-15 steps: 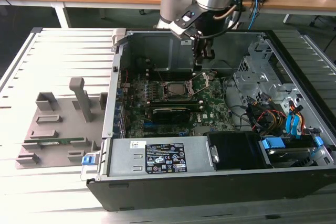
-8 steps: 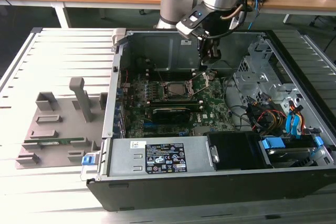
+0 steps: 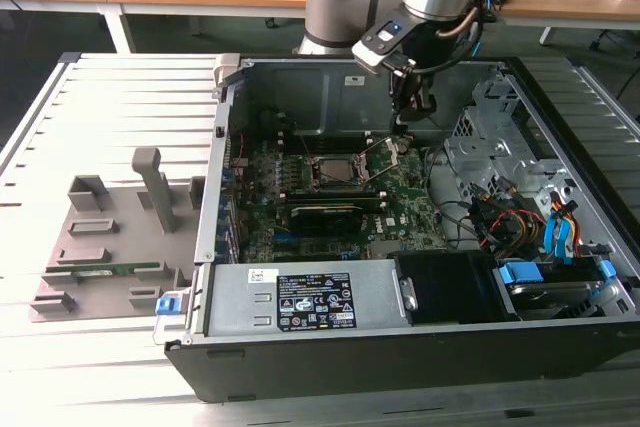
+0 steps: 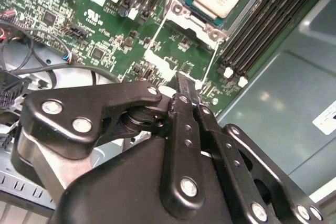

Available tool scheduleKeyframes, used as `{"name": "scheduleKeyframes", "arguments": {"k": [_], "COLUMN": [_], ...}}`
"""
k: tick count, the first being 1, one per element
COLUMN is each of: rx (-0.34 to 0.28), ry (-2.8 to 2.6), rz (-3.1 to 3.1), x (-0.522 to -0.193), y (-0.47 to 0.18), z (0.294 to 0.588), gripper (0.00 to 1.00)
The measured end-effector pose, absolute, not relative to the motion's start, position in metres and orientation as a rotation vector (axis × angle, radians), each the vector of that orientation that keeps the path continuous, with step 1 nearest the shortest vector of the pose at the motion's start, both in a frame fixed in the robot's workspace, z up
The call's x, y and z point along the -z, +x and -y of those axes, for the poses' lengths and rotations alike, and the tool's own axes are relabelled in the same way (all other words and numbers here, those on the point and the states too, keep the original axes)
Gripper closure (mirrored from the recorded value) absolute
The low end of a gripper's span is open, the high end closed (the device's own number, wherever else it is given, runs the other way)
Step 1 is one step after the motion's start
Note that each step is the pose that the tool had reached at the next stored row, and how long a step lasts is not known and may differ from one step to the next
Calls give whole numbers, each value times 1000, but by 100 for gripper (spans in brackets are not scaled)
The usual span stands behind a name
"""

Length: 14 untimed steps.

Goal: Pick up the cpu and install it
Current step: 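Close the cpu cover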

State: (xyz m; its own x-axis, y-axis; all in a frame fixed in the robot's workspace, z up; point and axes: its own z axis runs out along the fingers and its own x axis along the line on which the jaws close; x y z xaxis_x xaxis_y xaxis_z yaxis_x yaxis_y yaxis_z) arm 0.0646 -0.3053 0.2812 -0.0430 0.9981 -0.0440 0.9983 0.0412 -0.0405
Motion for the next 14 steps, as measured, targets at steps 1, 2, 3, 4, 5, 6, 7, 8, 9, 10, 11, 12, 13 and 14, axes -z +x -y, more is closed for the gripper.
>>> {"name": "scheduleKeyframes", "arguments": {"k": [1, 2, 3, 4, 5, 6, 7, 8, 9, 10, 11, 12, 13, 14], "rx": [94, 94, 94, 94, 95, 96, 97, 98, 99, 100, 101, 102, 102, 103], "ry": [2171, 2171, 2171, 2171, 2171, 2171, 2171, 2172, 2173, 2173, 2174, 2174, 2174, 2174], "rz": [-2264, -2264, -2264, -2265, -2265, -2265, -2265, -2266, -2266, -2267, -2268, -2268, -2268, -2268], "x": [-281, -281, -281, -281, -280, -280, -279, -277, -276, -274, -270, -267, -264, -260], "y": [67, 68, 70, 72, 75, 78, 79, 81, 83, 84, 86, 87, 88, 88], "z": [305, 305, 305, 305, 305, 305, 304, 304, 304, 304, 304, 303, 303, 303], "gripper": [89, 89, 89, 89, 89, 89, 89, 89, 89, 89, 89, 89, 89, 89]}}
